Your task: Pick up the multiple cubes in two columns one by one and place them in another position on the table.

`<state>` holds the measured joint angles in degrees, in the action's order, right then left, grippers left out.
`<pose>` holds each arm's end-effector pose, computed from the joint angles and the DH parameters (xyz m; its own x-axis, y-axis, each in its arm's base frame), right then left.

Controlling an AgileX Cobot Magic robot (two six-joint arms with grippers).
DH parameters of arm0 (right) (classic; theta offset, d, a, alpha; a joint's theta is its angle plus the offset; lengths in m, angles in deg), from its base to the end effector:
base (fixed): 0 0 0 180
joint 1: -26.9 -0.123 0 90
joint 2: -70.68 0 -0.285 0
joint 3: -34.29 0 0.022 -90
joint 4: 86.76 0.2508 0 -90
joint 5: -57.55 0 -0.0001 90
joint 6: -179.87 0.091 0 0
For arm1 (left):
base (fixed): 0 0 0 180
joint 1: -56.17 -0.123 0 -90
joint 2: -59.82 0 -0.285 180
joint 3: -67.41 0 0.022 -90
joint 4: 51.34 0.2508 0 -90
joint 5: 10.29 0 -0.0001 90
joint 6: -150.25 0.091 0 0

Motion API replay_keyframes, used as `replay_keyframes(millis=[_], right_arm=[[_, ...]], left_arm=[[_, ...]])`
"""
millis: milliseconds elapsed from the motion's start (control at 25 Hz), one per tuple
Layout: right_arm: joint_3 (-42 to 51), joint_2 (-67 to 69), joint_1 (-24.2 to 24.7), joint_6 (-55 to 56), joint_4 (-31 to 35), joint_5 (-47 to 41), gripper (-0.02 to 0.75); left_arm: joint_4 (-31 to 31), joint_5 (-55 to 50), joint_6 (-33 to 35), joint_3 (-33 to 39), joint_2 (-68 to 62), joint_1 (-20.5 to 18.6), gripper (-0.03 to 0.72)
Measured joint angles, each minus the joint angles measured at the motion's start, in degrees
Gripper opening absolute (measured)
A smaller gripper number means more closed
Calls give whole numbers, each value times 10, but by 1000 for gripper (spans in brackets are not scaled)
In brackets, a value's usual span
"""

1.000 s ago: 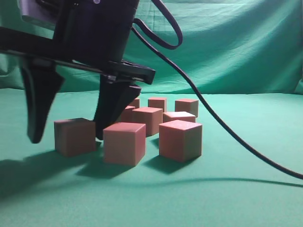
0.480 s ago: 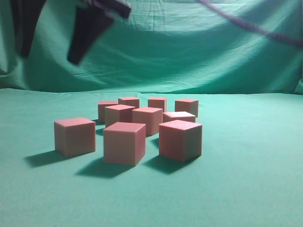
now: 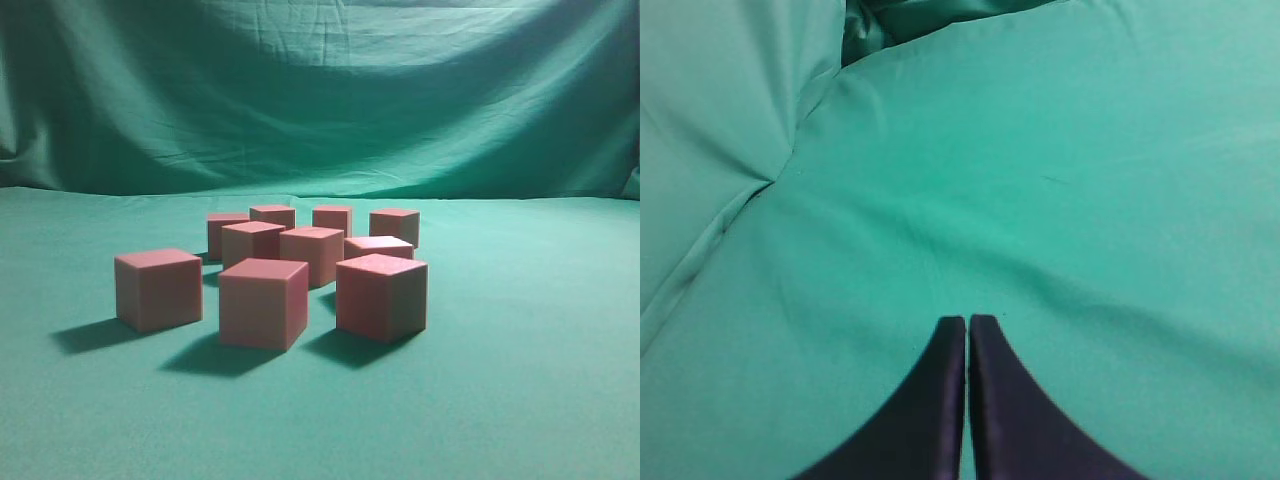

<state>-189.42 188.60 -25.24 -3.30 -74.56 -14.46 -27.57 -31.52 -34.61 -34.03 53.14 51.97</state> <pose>0.2426 0.3419 0.3904 -0.5173 -0.6474 -0.5597 -0.8369 0.5195 0.1727 0.0509 0.0171 0.1758 -0.3072 0.2751 -0.9110 -0.1269 0.9369 0.3257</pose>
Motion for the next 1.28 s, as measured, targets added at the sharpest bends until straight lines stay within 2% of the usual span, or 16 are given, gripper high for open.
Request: replay_keyframes(millis=[280,480,680,1000,1280], right_arm=[[-1,-165,0,-9,3,-9,0],[36,-279,0,-38,20,-13,0],[137,-406,0,-53,24,-14,0],[355,-599,0,-56,30,-14,0],[494,-749,0,-57,66,49,0]], left_arm=[[0,0,0,0,0,0,0],[0,0,0,0,0,0,0],[0,0,0,0,0,0,0],[0,0,0,0,0,0,0],[0,0,0,0,0,0,0]])
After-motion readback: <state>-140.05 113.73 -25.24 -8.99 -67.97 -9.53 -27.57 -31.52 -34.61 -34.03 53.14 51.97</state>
